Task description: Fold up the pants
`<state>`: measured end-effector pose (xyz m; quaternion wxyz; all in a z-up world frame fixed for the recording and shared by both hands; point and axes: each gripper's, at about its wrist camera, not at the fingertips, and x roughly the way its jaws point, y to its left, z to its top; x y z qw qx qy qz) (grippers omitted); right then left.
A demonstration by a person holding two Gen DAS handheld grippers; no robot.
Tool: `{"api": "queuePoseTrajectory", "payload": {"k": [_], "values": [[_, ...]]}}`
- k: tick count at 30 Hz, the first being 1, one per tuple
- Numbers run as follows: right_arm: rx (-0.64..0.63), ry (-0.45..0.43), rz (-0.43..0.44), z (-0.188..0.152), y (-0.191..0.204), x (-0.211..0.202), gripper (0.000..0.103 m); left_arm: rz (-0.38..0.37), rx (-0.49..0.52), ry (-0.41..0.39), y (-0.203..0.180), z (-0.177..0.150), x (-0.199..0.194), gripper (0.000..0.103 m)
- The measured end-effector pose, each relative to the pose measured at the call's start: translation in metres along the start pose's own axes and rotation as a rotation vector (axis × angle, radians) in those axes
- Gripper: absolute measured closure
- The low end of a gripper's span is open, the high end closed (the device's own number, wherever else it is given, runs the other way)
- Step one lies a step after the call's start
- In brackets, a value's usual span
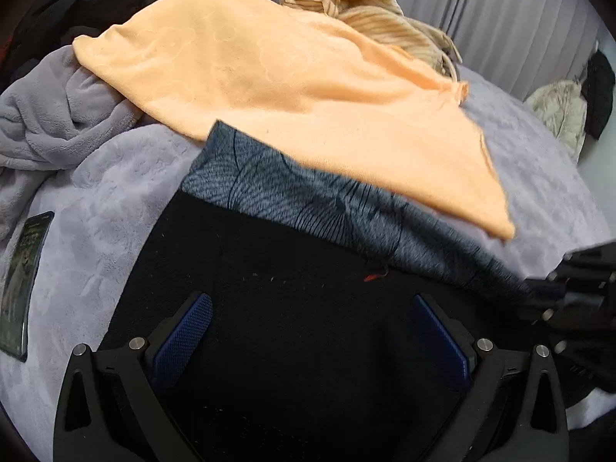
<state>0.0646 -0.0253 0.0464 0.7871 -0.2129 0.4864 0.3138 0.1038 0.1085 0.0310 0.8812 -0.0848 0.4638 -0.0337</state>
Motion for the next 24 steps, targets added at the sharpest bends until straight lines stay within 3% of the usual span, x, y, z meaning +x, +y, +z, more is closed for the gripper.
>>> {"api": "queuePoseTrajectory", "payload": {"k": [4, 7, 10, 11, 12, 13, 14, 15, 17, 18, 19, 20, 21, 24], "values": [[-0.030, -0.069, -0.086, -0.003, 0.016, -0.013, 0.092, -0.128, -0.225, 0.089, 0.010, 0.031, 0.003, 0.000], [-0.062, -0.093, -0.160, -0.015, 0.025, -0.023, 0.092, 0.033, -0.372, 0.144, 0.012, 0.047, 0.020, 0.000], [-0.088, -0.111, -0.212, -0.015, 0.038, -0.021, 0.092, 0.118, -0.494, 0.237, 0.014, 0.047, 0.044, 0.000], [-0.084, -0.113, -0.220, -0.017, 0.038, -0.021, 0.092, 0.167, -0.503, 0.253, 0.012, 0.044, 0.051, 0.010], [-0.077, -0.116, -0.226, -0.015, 0.039, -0.019, 0.092, 0.239, -0.508, 0.264, 0.009, 0.040, 0.056, 0.034], [-0.069, -0.116, -0.231, -0.014, 0.038, -0.016, 0.092, 0.287, -0.504, 0.265, 0.006, 0.038, 0.059, 0.043], [-0.066, -0.112, -0.236, -0.013, 0.036, -0.013, 0.092, 0.282, -0.491, 0.248, 0.002, 0.036, 0.061, 0.069], [-0.068, -0.105, -0.243, -0.011, 0.034, -0.010, 0.087, 0.253, -0.475, 0.255, -0.002, 0.035, 0.064, 0.082], [-0.058, -0.082, -0.209, -0.004, 0.025, -0.003, 0.057, 0.267, -0.469, 0.249, -0.005, 0.030, 0.065, 0.082], [-0.046, -0.063, -0.176, -0.001, 0.024, 0.000, 0.024, 0.268, -0.461, 0.251, -0.007, 0.029, 0.067, 0.082], [-0.038, -0.049, -0.152, 0.004, 0.017, 0.007, 0.020, 0.263, -0.452, 0.250, -0.008, 0.027, 0.068, 0.082], [-0.029, -0.039, -0.133, 0.007, 0.012, 0.012, 0.022, 0.258, -0.444, 0.249, -0.011, 0.029, 0.069, 0.082], [-0.045, -0.018, -0.133, 0.010, 0.005, 0.019, 0.038, 0.251, -0.436, 0.244, -0.010, 0.029, 0.068, 0.082], [0.048, 0.003, -0.025, 0.018, -0.012, 0.020, 0.084, 0.210, -0.417, 0.229, -0.006, 0.026, 0.056, 0.088]]}}
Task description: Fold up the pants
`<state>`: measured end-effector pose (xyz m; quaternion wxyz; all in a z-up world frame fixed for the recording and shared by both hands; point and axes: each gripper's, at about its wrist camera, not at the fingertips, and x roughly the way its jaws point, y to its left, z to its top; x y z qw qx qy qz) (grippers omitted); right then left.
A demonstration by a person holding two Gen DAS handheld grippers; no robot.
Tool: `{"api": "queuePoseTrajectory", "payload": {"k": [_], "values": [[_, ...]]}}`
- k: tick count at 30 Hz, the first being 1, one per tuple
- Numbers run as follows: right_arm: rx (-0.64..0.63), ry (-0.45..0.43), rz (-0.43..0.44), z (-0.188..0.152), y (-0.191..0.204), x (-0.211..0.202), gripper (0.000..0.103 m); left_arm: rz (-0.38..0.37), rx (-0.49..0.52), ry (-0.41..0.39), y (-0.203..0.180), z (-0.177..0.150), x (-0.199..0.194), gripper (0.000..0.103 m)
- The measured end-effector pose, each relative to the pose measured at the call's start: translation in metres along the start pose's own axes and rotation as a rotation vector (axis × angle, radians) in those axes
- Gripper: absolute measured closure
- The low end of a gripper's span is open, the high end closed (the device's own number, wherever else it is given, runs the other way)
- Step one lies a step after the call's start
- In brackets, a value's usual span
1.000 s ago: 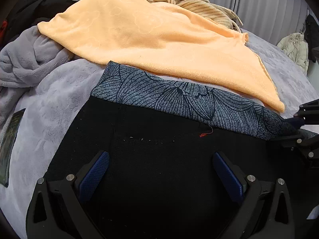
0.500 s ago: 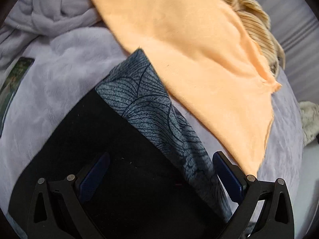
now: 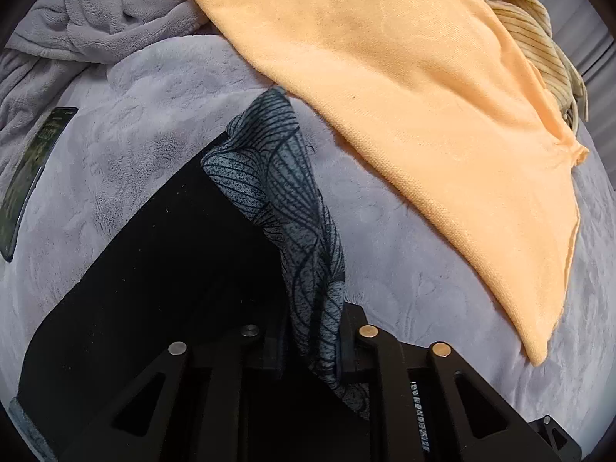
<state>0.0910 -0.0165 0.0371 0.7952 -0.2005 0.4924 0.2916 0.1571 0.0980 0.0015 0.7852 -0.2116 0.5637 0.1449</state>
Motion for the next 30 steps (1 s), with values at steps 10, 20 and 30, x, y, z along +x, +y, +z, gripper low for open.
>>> {"api": "queuePoseTrajectory", "payload": {"k": [10, 20, 30], "values": [[-0.055, -0.194, -0.136, -0.031, 0.072, -0.097, 0.092, -0.275, 0.096, -0.177, 0.067, -0.051, -0.118, 0.091], [-0.215, -0.244, -0.087, -0.106, 0.225, -0.130, 0.092, -0.316, 0.070, -0.232, 0.194, -0.146, -0.146, 0.091], [-0.147, -0.175, -0.058, -0.128, 0.264, -0.066, 0.092, -0.322, 0.061, -0.141, 0.226, -0.175, -0.106, 0.086]]}}
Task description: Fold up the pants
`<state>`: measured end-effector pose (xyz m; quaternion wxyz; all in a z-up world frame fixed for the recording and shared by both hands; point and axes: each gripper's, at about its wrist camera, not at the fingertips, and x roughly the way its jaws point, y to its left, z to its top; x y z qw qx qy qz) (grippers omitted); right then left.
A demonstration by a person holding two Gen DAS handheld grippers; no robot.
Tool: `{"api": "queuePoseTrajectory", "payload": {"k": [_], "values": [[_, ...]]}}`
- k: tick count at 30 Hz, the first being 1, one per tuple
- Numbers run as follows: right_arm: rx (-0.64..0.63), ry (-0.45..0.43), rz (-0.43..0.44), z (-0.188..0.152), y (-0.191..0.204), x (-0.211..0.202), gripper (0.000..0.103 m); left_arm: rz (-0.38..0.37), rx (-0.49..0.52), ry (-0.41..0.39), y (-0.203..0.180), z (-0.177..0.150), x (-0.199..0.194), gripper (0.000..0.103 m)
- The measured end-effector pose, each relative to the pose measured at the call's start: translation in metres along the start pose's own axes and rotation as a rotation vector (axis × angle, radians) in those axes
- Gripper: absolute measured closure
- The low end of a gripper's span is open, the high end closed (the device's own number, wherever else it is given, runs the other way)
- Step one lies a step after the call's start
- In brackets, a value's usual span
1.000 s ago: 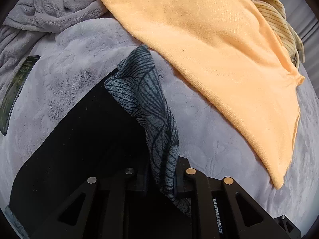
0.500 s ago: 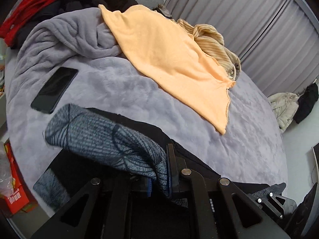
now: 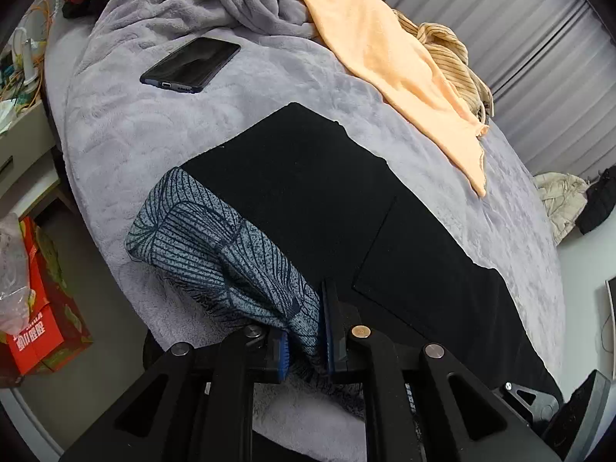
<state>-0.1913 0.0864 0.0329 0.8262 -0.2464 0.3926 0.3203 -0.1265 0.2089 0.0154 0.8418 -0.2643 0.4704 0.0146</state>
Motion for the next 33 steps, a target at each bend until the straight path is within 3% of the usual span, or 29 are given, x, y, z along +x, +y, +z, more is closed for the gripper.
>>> {"api": "queuePoseTrajectory", "payload": {"k": [1, 3, 6, 9, 12, 13, 14, 15, 16, 18, 20, 22, 25, 27, 29, 31, 33], "values": [[0.006, -0.004, -0.010, 0.000, 0.002, 0.001, 0.092, 0.010, 0.001, 0.009, 0.002, 0.000, -0.003, 0.080], [-0.005, -0.007, -0.040, 0.000, 0.008, 0.003, 0.092, 0.043, -0.013, -0.003, 0.015, -0.002, -0.016, 0.054], [-0.033, -0.008, -0.081, -0.004, 0.016, 0.000, 0.092, 0.084, -0.051, -0.050, 0.036, -0.002, -0.040, 0.052], [-0.018, -0.014, -0.089, -0.002, 0.014, -0.006, 0.088, 0.124, -0.030, -0.097, 0.033, 0.001, -0.055, 0.052], [-0.005, -0.021, -0.084, -0.007, 0.009, -0.013, 0.085, 0.086, 0.036, -0.110, 0.008, 0.010, -0.049, 0.052], [-0.008, -0.019, -0.084, -0.008, 0.009, -0.014, 0.078, 0.061, 0.060, -0.114, -0.003, 0.012, -0.045, 0.052], [-0.014, -0.020, -0.078, -0.009, 0.011, -0.017, 0.073, 0.034, 0.101, -0.118, -0.016, 0.015, -0.040, 0.042], [-0.011, -0.021, -0.061, -0.008, 0.012, -0.019, 0.058, 0.028, 0.143, -0.120, -0.027, 0.017, -0.032, 0.020], [0.012, -0.021, -0.026, -0.005, 0.015, -0.021, 0.038, 0.059, 0.171, -0.120, -0.034, 0.018, -0.023, 0.012], [0.056, -0.046, 0.033, -0.008, 0.012, -0.034, 0.025, 0.149, 0.199, -0.078, -0.039, 0.017, 0.000, 0.011], [0.128, -0.091, 0.082, -0.014, 0.000, -0.052, 0.025, 0.194, 0.230, 0.007, -0.032, 0.011, 0.023, 0.011], [0.230, -0.113, 0.107, -0.019, -0.019, -0.062, 0.023, 0.219, 0.275, -0.004, -0.027, -0.001, 0.027, 0.011], [0.415, -0.110, 0.068, -0.023, -0.053, -0.055, 0.022, 0.265, 0.334, -0.073, -0.027, -0.017, 0.018, 0.011], [0.497, -0.009, 0.017, -0.027, -0.066, -0.033, 0.022, 0.274, 0.322, -0.069, -0.026, -0.019, 0.015, 0.011], [0.503, 0.087, -0.004, -0.035, -0.068, -0.017, 0.022, 0.286, 0.319, -0.052, -0.027, -0.019, 0.010, 0.011], [0.473, 0.056, -0.037, -0.037, -0.061, -0.030, 0.021, 0.295, 0.354, -0.077, -0.038, -0.019, 0.000, 0.011], [0.492, 0.016, -0.062, -0.037, -0.061, -0.045, 0.021, 0.249, 0.402, -0.112, -0.054, -0.020, -0.006, 0.011]]}}
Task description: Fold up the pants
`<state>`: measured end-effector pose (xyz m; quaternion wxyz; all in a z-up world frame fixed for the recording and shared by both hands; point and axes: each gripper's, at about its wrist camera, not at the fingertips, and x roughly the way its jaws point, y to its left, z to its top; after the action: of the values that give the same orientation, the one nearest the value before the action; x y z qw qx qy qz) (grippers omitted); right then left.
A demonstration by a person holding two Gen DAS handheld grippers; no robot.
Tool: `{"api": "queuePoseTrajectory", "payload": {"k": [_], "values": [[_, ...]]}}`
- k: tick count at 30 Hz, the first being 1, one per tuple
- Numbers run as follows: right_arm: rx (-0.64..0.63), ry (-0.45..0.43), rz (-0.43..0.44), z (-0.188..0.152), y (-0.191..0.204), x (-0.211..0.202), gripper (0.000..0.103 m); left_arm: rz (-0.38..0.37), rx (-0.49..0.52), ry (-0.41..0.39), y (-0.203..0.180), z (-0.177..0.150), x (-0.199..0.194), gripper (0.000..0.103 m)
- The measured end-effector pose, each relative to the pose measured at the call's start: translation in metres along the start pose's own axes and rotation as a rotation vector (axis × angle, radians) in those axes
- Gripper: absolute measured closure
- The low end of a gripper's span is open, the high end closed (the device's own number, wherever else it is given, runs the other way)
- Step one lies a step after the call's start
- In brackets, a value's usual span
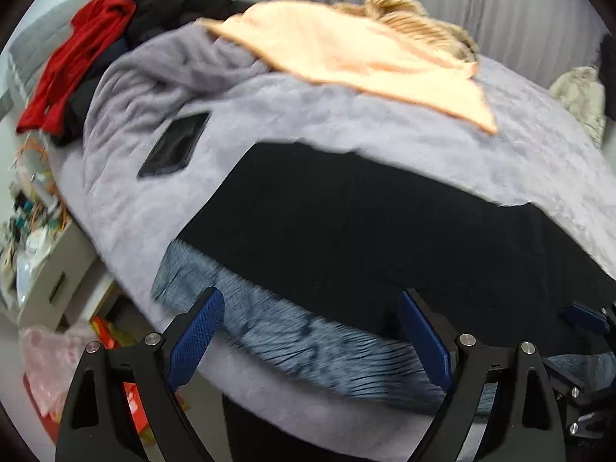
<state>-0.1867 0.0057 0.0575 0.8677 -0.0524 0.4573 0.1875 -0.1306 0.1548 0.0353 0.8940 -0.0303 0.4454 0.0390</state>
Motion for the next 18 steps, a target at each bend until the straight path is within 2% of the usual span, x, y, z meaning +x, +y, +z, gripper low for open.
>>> {"api": "queuePoseTrajectory", "payload": {"k": [2, 4, 6, 7, 8, 10, 12, 14, 16, 18], "values": [[0.020, -0.058, -0.015, 0.008, -0.003, -0.004, 0.021, -0.044, 0.025, -0.044, -0.015, 0.009, -0.004, 0.011], [0.014, -0.057, -0.049, 0.017, -0.002, 0.011, 0.021, -0.039, 0.033, -0.026, -0.028, 0.016, 0.006, 0.011], [-0.011, -0.007, -0.090, 0.028, 0.000, 0.027, 0.021, -0.033, 0.030, 0.027, -0.034, 0.017, 0.022, 0.011], [-0.001, 0.061, -0.139, 0.032, -0.006, 0.036, 0.021, -0.024, 0.035, 0.066, -0.036, 0.013, 0.032, 0.011], [0.036, 0.084, -0.147, 0.027, -0.016, 0.038, 0.021, -0.020, 0.049, 0.095, -0.037, 0.008, 0.040, 0.010], [0.130, 0.043, -0.129, 0.009, -0.042, 0.021, 0.019, -0.012, 0.067, 0.043, -0.037, 0.000, 0.038, 0.010], [0.209, 0.035, -0.251, -0.015, -0.073, 0.003, 0.015, 0.012, 0.090, 0.021, -0.043, -0.003, 0.036, 0.010], [0.293, 0.030, -0.325, -0.041, -0.106, -0.018, 0.015, 0.028, 0.089, 0.028, -0.047, -0.002, 0.037, 0.008], [0.390, 0.038, -0.430, -0.069, -0.141, -0.042, 0.007, 0.044, 0.076, 0.047, -0.050, 0.001, 0.037, 0.008], [0.474, 0.047, -0.477, -0.091, -0.166, -0.058, 0.000, 0.034, 0.081, 0.054, -0.057, 0.004, 0.033, 0.008]]}}
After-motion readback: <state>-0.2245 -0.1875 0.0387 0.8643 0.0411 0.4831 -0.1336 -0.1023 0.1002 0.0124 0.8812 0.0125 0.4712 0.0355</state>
